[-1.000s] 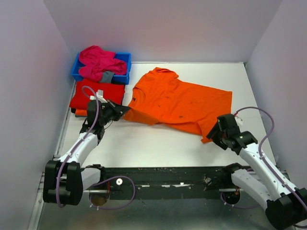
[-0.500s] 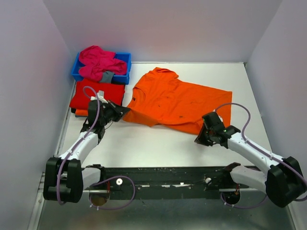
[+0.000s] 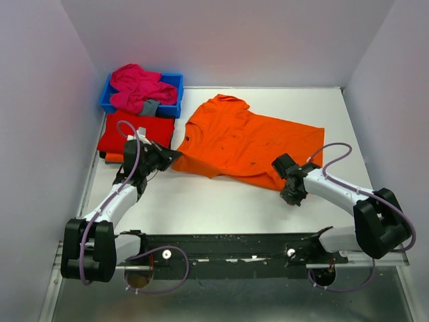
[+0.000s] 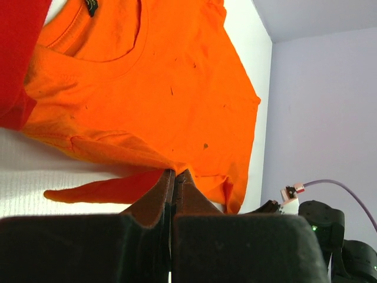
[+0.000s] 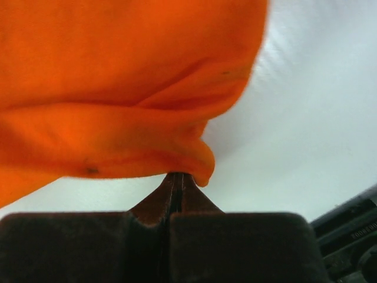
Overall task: Fold and stack the t-shirts
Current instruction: Flatten out the tshirt
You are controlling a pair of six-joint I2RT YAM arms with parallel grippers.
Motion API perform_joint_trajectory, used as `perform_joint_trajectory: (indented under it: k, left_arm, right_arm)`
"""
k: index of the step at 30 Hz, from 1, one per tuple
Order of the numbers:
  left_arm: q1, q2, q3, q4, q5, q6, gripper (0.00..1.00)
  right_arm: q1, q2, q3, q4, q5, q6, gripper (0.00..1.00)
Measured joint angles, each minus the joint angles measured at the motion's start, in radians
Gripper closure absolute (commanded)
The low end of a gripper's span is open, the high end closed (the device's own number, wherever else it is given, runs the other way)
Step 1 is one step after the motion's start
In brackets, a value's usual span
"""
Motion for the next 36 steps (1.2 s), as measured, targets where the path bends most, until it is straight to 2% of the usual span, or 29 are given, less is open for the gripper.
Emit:
perform_joint_trajectory:
  k: [12, 13, 14, 16, 17, 18, 26, 36]
  left_arm:
    - [0.032, -0.021, 0.001, -0.024, -0.02, 0.004, 1.0]
    - [0.034, -0.027, 0.001, -0.025, -0.021, 0.005, 1.0]
    - [0.034, -0.035, 0.001, -0.027, -0.021, 0.006, 1.0]
    - [0.034, -0.048, 0.0, -0.031, -0.022, 0.009, 1.0]
    - [0.034, -0.052, -0.001, -0.031, -0.022, 0.011, 1.0]
    - [0.034, -0.055, -0.003, -0.032, -0.022, 0.011, 1.0]
    - [0.035, -0.055, -0.019, -0.032, -0.022, 0.011, 1.0]
    - [0.035, -0.055, -0.018, -0.032, -0.022, 0.011, 1.0]
  right_arm:
    - [-0.063, -0.177, -0.009, -0.209, 0.166, 0.142, 0.98]
    - [-0.063, -0.198, -0.009, -0.221, 0.175, 0.143, 0.92]
    - [-0.063, -0.212, -0.009, -0.227, 0.18, 0.143, 0.83]
    - [-0.063, -0.248, -0.009, -0.234, 0.185, 0.128, 0.45]
    - [-0.064, -0.264, -0.009, -0.231, 0.182, 0.113, 0.38]
    - [-0.064, -0.28, -0.009, -0.224, 0.173, 0.092, 0.37]
    - [-0.065, -0.434, -0.106, -0.036, 0.009, -0.093, 0.38]
    - [-0.053, -0.275, -0.139, 0.103, -0.099, -0.153, 0.51]
